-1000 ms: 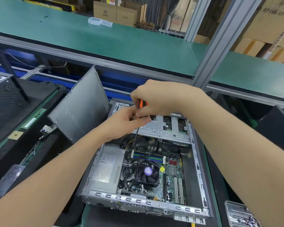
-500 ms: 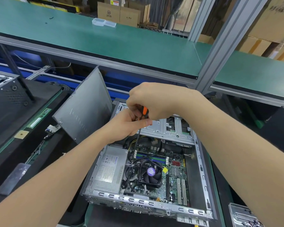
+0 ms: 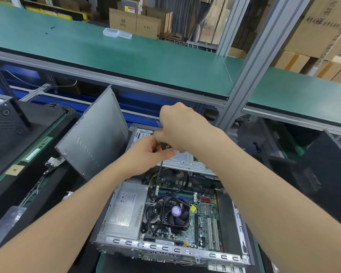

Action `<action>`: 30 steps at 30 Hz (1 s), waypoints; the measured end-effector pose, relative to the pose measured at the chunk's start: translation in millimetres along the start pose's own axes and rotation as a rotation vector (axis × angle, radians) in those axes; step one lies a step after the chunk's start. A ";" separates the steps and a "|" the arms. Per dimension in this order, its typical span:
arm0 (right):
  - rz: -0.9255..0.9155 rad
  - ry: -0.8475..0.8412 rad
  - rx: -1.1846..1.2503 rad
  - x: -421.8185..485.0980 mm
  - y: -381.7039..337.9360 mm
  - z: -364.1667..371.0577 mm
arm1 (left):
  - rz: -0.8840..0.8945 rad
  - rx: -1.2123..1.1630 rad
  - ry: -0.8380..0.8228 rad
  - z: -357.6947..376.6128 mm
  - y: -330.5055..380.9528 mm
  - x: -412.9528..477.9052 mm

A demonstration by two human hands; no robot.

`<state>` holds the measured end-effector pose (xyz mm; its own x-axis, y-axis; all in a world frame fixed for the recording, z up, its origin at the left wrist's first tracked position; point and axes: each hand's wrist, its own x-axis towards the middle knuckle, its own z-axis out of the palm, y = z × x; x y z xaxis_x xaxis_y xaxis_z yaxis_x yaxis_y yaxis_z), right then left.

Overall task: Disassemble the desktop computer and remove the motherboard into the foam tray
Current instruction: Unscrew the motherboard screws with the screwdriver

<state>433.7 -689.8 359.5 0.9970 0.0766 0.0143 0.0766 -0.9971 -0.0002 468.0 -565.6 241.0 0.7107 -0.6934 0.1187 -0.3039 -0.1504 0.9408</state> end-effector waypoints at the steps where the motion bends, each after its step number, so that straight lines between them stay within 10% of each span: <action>1: -0.053 -0.031 -0.007 -0.6 1.3 -2.5 | 0.003 -0.002 -0.005 -2.6 0.1 0.0; 8: -0.370 -0.304 -0.091 -0.1 8.9 -32.8 | -0.058 0.026 0.010 -9.6 -2.8 3.6; 21: -0.473 -0.295 -0.141 -0.5 10.5 -26.0 | -0.067 -0.036 0.009 -3.3 1.9 -0.2; 30: 0.161 0.041 0.005 -2.1 -8.0 0.0 | -0.036 -0.077 -0.002 2.3 1.3 -0.6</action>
<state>431.0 -682.0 359.5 0.9949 -0.0846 0.0540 -0.0842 -0.9964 -0.0104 465.8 -567.0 241.4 0.7190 -0.6899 0.0841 -0.2288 -0.1208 0.9660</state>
